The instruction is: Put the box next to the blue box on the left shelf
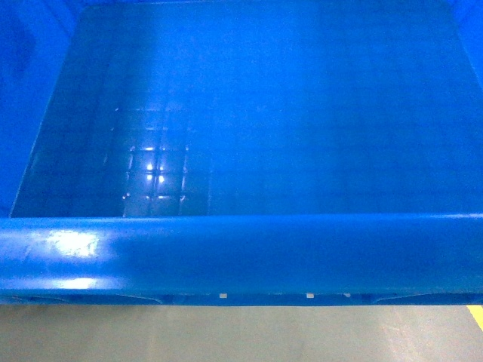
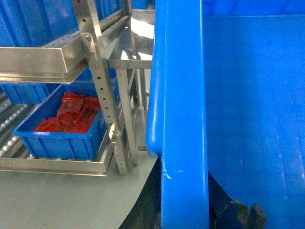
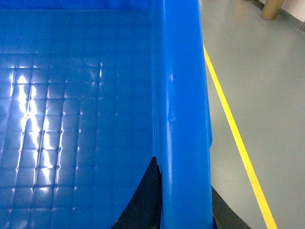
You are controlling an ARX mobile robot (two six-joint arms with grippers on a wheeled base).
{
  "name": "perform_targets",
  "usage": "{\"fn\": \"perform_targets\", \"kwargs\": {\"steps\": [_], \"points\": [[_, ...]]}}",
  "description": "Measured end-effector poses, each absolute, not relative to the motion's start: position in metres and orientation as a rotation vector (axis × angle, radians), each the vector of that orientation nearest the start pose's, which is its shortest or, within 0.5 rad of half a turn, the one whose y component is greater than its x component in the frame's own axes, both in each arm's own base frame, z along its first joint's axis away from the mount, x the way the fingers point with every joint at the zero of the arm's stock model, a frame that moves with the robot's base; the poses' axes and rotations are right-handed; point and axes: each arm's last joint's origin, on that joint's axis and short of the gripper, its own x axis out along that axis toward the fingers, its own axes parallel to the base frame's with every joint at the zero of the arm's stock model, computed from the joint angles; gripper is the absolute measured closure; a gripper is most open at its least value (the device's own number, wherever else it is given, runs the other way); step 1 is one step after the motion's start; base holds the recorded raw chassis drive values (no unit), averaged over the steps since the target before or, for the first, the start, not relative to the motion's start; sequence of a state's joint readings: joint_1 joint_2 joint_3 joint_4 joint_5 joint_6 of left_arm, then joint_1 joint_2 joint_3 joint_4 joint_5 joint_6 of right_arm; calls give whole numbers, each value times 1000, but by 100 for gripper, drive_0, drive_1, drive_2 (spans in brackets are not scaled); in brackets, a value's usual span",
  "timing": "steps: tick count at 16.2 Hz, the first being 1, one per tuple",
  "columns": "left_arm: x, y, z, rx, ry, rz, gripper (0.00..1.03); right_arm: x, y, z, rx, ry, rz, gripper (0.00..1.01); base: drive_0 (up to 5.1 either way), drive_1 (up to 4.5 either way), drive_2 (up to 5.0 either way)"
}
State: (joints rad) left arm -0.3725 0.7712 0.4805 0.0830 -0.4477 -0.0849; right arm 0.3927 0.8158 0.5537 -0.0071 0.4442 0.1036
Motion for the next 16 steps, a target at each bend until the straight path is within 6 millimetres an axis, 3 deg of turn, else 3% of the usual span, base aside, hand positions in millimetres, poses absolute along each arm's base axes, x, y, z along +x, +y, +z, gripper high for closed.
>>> {"fn": "perform_targets", "kwargs": {"steps": [16], "points": [[167, -52, 255, -1, 187, 83, 94, 173, 58, 265, -6, 242, -65, 92, -493, 250, 250]]}}
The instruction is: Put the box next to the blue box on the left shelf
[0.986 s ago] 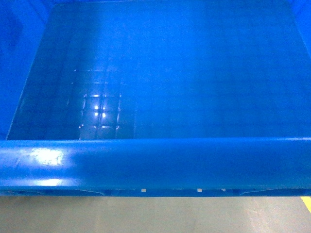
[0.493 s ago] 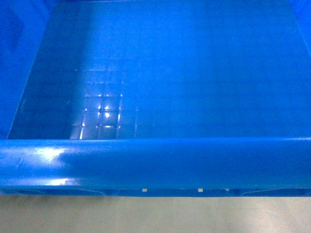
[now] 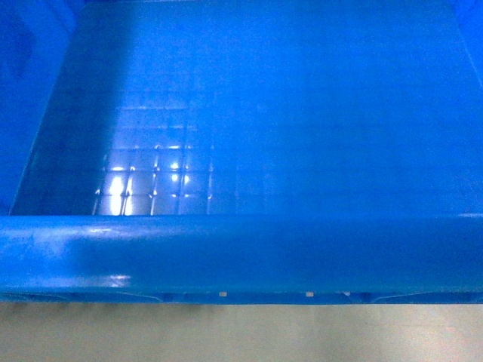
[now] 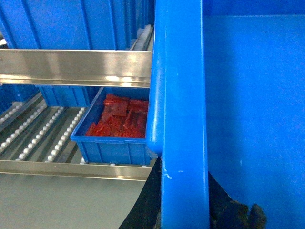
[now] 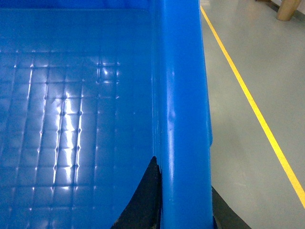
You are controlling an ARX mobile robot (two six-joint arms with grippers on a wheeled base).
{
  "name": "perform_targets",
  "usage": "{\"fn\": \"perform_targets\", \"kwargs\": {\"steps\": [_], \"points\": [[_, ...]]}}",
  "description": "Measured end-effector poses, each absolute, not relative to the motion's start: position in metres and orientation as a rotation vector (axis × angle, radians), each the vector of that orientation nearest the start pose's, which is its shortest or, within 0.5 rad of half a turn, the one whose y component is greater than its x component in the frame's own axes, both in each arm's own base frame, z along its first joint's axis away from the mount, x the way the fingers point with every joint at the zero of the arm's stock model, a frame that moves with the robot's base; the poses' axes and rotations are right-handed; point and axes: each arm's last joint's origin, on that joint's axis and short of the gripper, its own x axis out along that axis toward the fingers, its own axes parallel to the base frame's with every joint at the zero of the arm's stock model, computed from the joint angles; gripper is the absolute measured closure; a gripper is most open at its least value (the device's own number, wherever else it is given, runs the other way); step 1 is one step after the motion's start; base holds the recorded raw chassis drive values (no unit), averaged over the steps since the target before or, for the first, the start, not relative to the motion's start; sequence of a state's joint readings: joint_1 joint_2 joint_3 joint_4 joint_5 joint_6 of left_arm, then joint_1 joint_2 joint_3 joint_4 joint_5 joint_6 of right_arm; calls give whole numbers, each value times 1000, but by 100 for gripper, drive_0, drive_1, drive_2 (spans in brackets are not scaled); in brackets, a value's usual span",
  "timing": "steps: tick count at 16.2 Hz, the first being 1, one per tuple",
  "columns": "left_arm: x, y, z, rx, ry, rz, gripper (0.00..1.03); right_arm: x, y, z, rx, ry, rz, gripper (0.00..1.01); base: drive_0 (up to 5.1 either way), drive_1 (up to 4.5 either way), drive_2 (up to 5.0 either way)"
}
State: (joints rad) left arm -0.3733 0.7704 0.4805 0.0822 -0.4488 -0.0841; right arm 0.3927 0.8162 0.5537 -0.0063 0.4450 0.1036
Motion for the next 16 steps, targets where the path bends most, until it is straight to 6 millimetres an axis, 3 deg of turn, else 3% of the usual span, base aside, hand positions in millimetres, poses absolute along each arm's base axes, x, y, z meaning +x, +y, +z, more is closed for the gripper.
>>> {"fn": "perform_targets", "kwargs": {"steps": [16], "points": [[167, -52, 256, -1, 187, 83, 94, 173, 58, 265, -7, 244, -65, 92, -506, 239, 239]]}}
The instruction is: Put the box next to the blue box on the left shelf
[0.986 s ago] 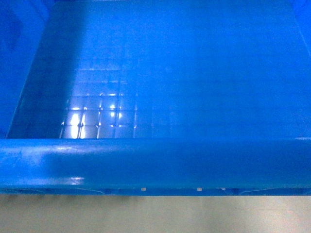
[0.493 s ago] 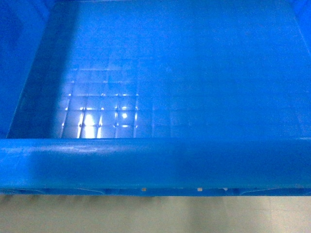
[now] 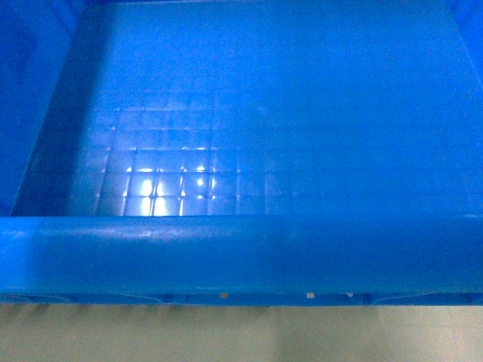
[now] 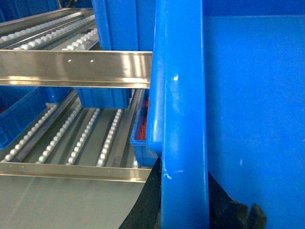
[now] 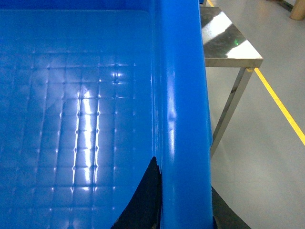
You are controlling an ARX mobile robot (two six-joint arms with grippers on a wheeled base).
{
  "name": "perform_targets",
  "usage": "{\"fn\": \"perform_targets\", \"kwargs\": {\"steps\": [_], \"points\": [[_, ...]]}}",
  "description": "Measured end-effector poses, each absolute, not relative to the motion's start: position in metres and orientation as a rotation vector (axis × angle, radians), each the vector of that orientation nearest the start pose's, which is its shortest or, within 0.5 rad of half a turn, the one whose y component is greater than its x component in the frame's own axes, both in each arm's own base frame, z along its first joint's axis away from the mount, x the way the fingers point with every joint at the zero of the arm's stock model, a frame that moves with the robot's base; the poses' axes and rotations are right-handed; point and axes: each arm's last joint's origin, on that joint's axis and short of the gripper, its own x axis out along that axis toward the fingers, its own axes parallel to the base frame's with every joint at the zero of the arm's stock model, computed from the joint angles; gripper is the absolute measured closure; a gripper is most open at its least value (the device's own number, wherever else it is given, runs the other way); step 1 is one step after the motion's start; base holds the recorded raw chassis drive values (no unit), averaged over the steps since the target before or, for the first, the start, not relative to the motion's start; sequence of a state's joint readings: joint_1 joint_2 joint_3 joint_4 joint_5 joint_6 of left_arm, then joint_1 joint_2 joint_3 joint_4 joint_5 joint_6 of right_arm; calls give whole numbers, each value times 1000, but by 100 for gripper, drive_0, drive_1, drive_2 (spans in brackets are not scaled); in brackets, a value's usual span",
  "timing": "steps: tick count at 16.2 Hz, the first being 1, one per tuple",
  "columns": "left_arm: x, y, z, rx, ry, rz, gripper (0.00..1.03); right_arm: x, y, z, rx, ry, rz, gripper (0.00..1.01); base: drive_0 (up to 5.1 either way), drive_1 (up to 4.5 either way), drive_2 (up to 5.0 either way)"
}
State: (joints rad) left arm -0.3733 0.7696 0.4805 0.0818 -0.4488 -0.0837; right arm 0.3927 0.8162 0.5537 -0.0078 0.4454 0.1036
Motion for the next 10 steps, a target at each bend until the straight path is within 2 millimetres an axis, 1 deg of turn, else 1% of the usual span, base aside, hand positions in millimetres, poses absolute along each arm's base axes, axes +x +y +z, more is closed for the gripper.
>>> {"fn": "perform_targets", "kwargs": {"steps": [10], "points": [[167, -52, 256, -3, 182, 83, 94, 173, 58, 266, -5, 239, -65, 92, -504, 241, 241]]}}
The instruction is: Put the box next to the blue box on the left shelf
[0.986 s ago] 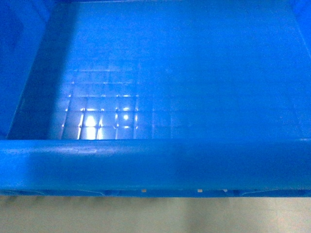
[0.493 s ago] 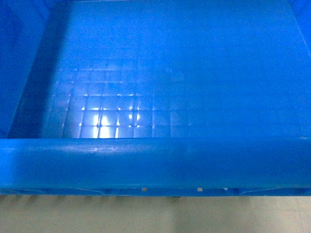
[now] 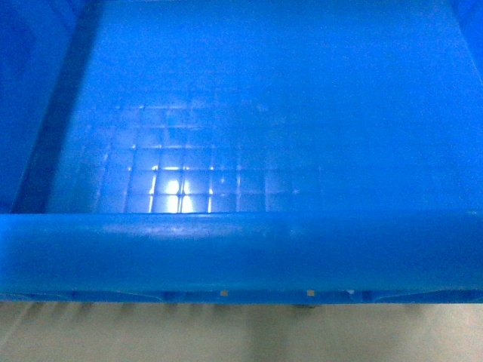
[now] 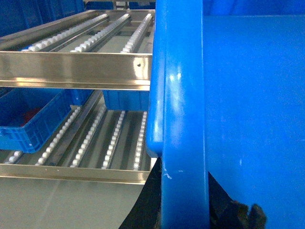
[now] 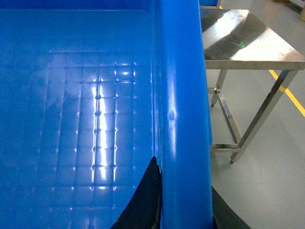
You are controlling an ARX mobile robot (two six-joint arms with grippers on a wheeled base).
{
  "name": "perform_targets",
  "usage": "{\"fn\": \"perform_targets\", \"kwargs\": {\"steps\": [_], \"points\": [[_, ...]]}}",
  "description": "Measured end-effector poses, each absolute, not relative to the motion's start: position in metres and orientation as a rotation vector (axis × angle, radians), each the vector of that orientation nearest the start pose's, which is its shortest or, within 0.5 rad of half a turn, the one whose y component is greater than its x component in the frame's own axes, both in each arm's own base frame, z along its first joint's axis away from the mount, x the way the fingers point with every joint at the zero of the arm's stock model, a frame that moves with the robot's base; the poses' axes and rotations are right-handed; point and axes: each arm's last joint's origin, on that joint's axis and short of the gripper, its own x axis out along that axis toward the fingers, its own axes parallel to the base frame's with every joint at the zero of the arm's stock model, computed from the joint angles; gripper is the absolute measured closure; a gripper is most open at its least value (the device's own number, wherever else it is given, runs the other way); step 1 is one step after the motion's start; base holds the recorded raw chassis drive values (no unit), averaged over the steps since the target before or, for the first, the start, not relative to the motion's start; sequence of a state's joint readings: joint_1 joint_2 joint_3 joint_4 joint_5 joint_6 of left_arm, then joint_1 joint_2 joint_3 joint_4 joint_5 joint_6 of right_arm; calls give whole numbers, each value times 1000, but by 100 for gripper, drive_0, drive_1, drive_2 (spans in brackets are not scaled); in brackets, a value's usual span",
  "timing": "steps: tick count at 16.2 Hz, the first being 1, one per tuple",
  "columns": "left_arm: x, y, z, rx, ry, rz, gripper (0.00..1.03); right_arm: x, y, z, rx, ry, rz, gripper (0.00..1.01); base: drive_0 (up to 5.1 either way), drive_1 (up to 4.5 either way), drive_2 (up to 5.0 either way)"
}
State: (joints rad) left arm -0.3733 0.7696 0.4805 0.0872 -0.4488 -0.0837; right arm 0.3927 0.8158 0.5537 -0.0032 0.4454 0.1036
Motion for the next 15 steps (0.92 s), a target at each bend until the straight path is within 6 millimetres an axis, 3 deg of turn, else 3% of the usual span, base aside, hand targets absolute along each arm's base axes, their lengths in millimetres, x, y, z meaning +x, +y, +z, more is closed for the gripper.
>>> {"fn": "perform_targets", "kwargs": {"steps": [15], "points": [[167, -52, 256, 0, 187, 83, 94, 173, 58, 265, -7, 244, -65, 92, -501, 244, 244]]}}
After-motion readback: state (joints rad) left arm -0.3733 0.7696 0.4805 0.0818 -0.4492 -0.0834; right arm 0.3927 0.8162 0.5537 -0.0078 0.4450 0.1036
